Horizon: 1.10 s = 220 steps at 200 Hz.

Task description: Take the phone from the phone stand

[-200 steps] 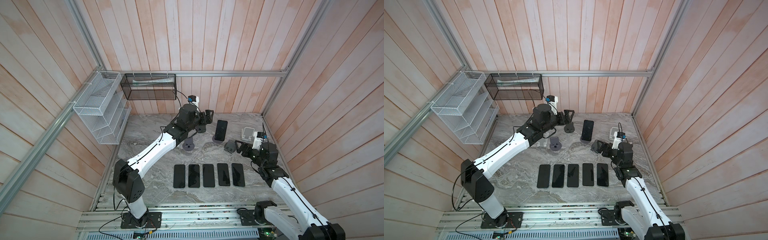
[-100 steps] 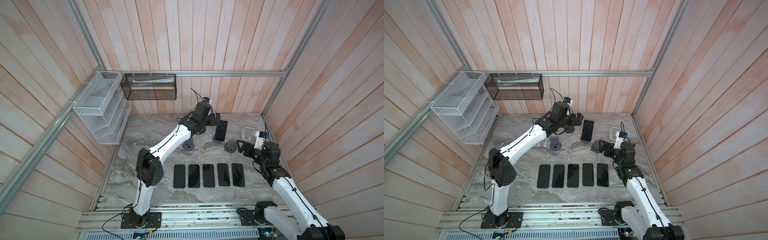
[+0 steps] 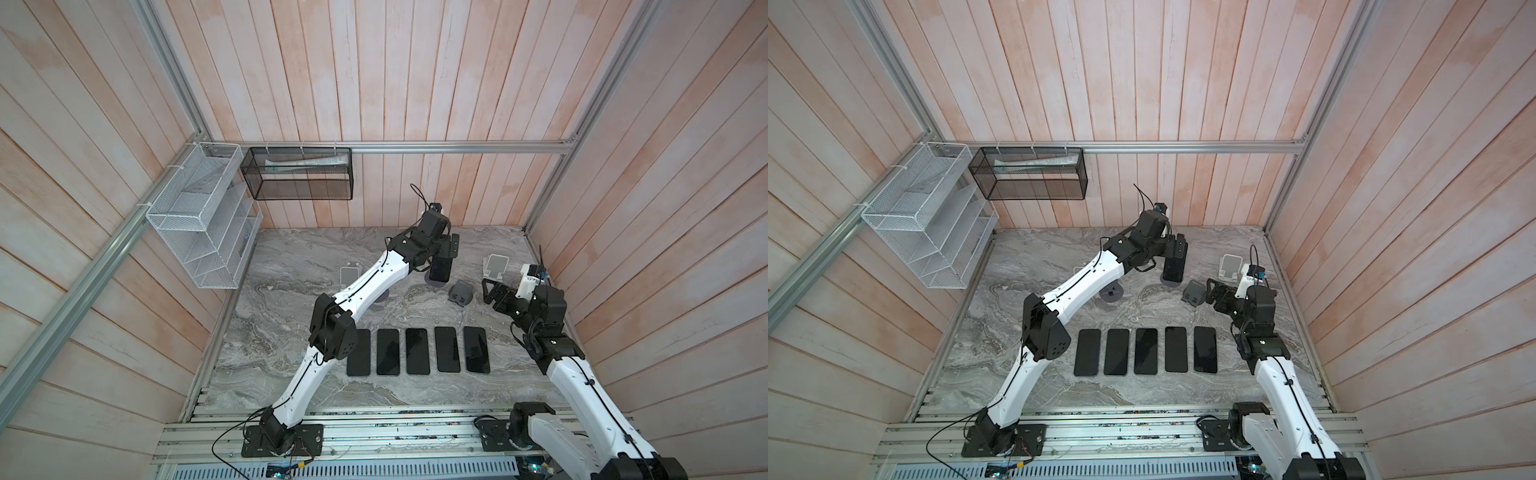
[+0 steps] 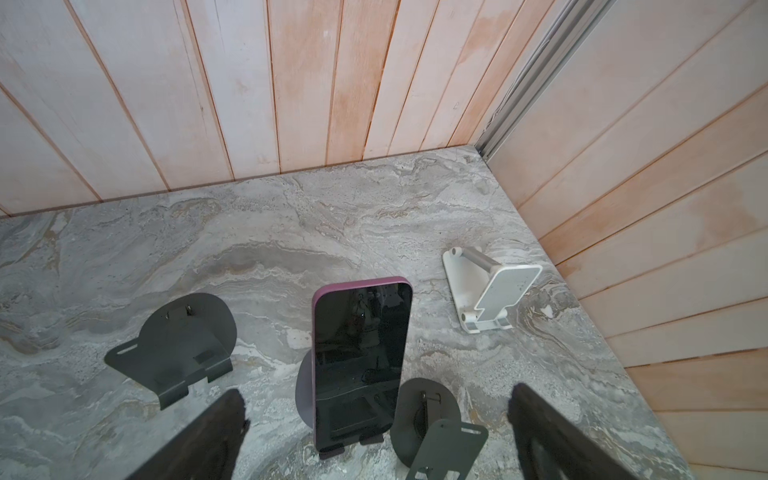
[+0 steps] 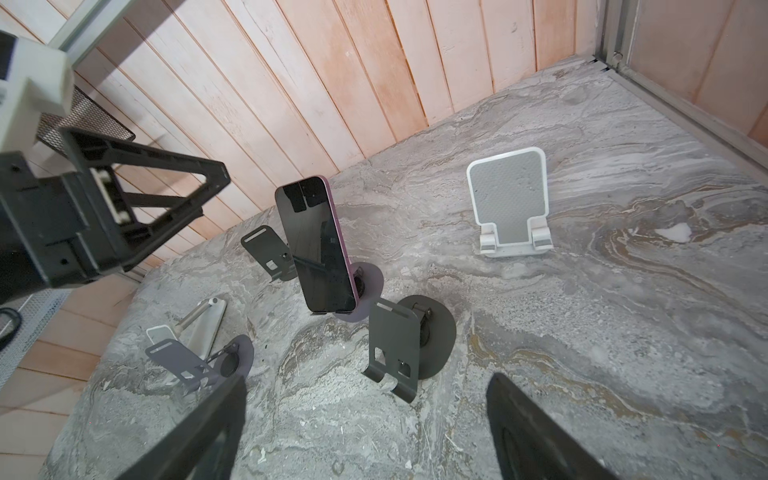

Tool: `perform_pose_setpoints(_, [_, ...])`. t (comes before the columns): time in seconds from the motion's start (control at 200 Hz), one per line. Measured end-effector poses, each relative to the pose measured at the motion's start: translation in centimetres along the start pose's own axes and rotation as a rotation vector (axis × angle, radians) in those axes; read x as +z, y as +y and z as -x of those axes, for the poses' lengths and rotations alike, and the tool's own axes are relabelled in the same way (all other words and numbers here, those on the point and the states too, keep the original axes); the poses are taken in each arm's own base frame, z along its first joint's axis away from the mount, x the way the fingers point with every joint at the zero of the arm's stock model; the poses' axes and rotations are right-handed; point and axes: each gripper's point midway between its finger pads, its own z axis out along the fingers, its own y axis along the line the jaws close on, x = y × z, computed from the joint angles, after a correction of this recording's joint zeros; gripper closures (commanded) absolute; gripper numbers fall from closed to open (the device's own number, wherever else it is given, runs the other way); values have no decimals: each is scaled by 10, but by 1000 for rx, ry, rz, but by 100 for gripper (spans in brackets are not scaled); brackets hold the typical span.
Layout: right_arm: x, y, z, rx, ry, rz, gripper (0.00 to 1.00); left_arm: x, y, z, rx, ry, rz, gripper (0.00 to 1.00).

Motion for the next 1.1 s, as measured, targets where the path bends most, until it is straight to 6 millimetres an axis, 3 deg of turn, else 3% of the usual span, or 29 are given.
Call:
perform_pose_setpoints(0.24, [-2, -1, 0, 6, -15, 1, 9, 25, -3, -25, -11, 29, 3, 0])
perform_pose_setpoints(0.37, [9, -7, -9, 7, 38, -26, 9, 16, 4, -45, 2, 62, 9, 0])
perform_pose_setpoints(0.49, [21, -3, -10, -14, 65, -51, 9, -36, 10, -42, 17, 40, -2, 0])
perform_pose_setpoints(0.625, [45, 23, -7, -68, 106, -66, 5, -132, 14, 7, -23, -143, -79, 0])
perform_pose_setpoints(0.695, [63, 38, -1, -97, 119, -82, 3, -184, 35, 23, -81, -253, -111, 0])
perform_pose_setpoints(0.765, [78, 48, 9, -112, 116, -106, 2, -220, 67, 22, -154, -339, -112, 0])
perform_pose_setpoints(0.825, [88, 54, 17, -117, 107, -127, 2, -236, 96, 7, -212, -371, -90, 0])
perform_pose_setpoints(0.885, [96, 59, 26, -118, 99, -144, 2, -238, 116, -16, -251, -361, -64, 0])
perform_pose_setpoints(0.98, [112, 68, 38, -119, 98, -164, 2, -232, 134, -53, -289, -304, -34, 0])
perform_pose_setpoints(1.1, [135, 73, 45, -129, 107, -196, 2, -239, 153, -80, -345, -280, -24, 0])
